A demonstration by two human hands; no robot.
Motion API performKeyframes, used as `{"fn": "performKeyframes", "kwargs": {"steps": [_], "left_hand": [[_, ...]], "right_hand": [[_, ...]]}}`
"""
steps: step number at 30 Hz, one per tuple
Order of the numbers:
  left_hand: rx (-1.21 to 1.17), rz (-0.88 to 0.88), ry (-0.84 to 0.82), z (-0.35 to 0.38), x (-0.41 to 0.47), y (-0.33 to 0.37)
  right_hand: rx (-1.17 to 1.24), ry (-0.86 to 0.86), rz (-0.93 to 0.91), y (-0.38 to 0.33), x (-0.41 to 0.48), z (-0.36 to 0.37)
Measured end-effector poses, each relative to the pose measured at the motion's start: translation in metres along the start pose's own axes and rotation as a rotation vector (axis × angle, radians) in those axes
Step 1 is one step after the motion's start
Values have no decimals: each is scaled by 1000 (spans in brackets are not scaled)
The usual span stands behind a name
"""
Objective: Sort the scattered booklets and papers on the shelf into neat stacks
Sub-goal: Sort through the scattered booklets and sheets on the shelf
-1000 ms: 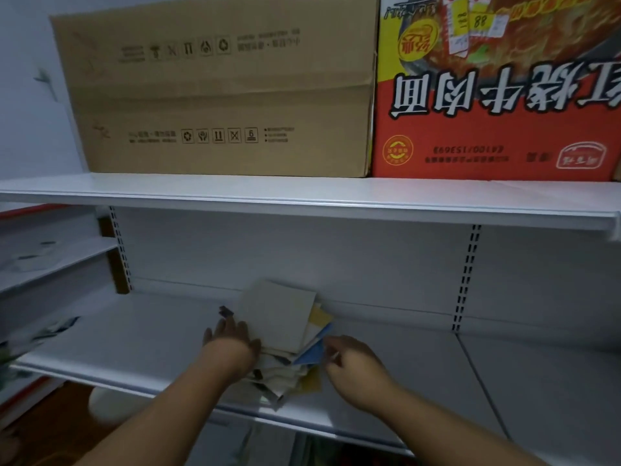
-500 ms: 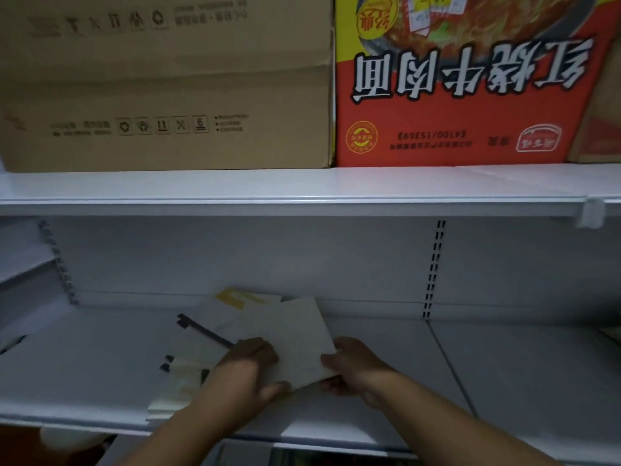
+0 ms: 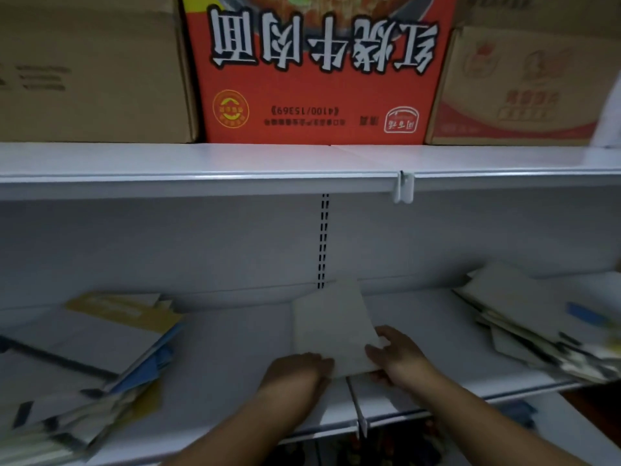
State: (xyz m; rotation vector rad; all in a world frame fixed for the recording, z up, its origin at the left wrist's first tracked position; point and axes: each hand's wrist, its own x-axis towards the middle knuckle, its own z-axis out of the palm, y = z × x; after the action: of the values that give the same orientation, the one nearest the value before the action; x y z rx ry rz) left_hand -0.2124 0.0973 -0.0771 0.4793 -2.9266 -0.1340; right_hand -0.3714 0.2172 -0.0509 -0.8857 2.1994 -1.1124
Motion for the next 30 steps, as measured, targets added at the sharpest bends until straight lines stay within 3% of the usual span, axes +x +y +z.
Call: {"fn": "performKeyframes", "kwargs": {"steps": [3, 5, 9, 11, 13, 15, 18, 21, 25, 28, 30], "left_hand": [[30, -134, -51, 14, 15, 1], [36, -161, -130, 21, 14, -2], [-81, -175, -49, 4, -1, -15], [-100, -317, 59, -19, -12, -37], [36, -488, 123, -46, -26, -68], [234, -677, 74, -68, -50, -101], [246, -914, -47, -69, -85, -135], [216, -863, -38, -60, -98, -132], [194, -717, 128, -55, -95, -117], [123, -398, 356, -45, -82, -102], [51, -221, 382, -33, -73, -89]], "right_hand": [[-560, -15, -42, 19, 11, -9], [-733, -55, 31, 22, 16, -8], [-794, -29, -22, 4, 27, 0], [-746, -1, -144, -8, 30, 15], [-711, -3, -258, -22, 32, 37], [-746, -64, -340, -31, 30, 62], [-910, -158, -412, -40, 24, 97], [-975, -213, -391, -39, 21, 115], [-946, -252, -387, -34, 22, 107], [-748, -285, -337, -30, 19, 93], [-518, -207, -303, -26, 18, 87]]}}
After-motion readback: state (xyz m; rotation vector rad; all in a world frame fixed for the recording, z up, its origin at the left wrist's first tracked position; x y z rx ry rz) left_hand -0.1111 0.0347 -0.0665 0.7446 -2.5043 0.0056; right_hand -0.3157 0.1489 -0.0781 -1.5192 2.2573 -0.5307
